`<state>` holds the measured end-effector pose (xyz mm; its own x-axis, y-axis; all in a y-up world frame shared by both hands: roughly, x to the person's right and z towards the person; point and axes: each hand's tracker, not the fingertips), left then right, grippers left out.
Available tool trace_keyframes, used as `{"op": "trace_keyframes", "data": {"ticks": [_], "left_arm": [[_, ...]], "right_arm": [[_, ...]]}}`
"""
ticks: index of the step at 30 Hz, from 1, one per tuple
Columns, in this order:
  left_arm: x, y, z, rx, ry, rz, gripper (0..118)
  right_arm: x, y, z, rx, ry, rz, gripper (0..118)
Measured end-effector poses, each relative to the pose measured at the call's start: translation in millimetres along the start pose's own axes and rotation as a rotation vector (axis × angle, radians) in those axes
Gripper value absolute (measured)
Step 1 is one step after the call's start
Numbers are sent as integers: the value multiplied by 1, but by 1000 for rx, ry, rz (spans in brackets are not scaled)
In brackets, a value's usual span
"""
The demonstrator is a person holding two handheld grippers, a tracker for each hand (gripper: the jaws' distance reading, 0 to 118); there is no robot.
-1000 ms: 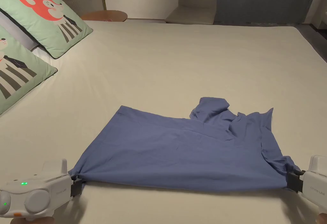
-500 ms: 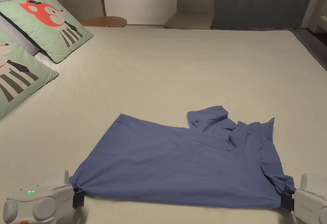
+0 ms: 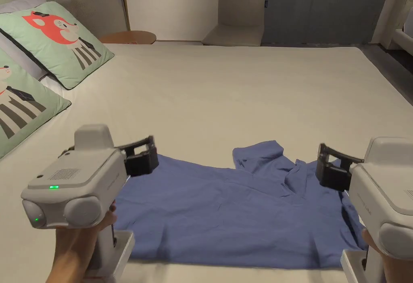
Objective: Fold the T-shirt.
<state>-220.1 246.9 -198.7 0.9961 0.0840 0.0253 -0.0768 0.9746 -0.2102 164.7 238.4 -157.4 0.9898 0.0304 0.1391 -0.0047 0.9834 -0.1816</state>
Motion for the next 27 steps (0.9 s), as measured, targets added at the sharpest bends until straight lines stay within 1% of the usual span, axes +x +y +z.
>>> {"op": "trace_keyframes", "data": {"ticks": [3,6,7,8,9,10,11,12,13,17,21,23,27], "left_arm": [[16,12,1,117,-8,-27,110],[25,16,1,164,-37,-29,109],[28,16,1,166,-35,-31,108],[30,15,0,172,-30,-33,108],[31,14,-1,174,-32,-37,99],[32,12,-2,178,-36,-38,81],[33,10,-2,185,-40,-40,56],[34,10,-3,183,-36,-40,16],[34,9,-5,179,-25,-37,1],[28,6,-14,145,-54,-20,0],[27,7,-30,109,-45,-67,0],[24,8,-47,45,-61,-80,0],[15,11,-100,-148,-91,-148,0]], "right_arm": [[-8,14,9,87,-27,17,100],[-12,23,13,119,-38,24,99],[-13,24,14,129,-39,21,98],[-12,24,12,140,-37,14,93],[-13,24,12,150,-35,16,79],[-14,24,13,156,-36,19,62],[-16,24,13,164,-43,25,41],[-15,24,12,167,-47,30,13],[-15,24,12,168,-52,32,1],[-13,22,11,186,-55,26,1],[-10,22,-1,182,-56,24,1],[-10,22,-8,180,-50,24,1],[-11,24,-18,174,-49,34,1]]}}
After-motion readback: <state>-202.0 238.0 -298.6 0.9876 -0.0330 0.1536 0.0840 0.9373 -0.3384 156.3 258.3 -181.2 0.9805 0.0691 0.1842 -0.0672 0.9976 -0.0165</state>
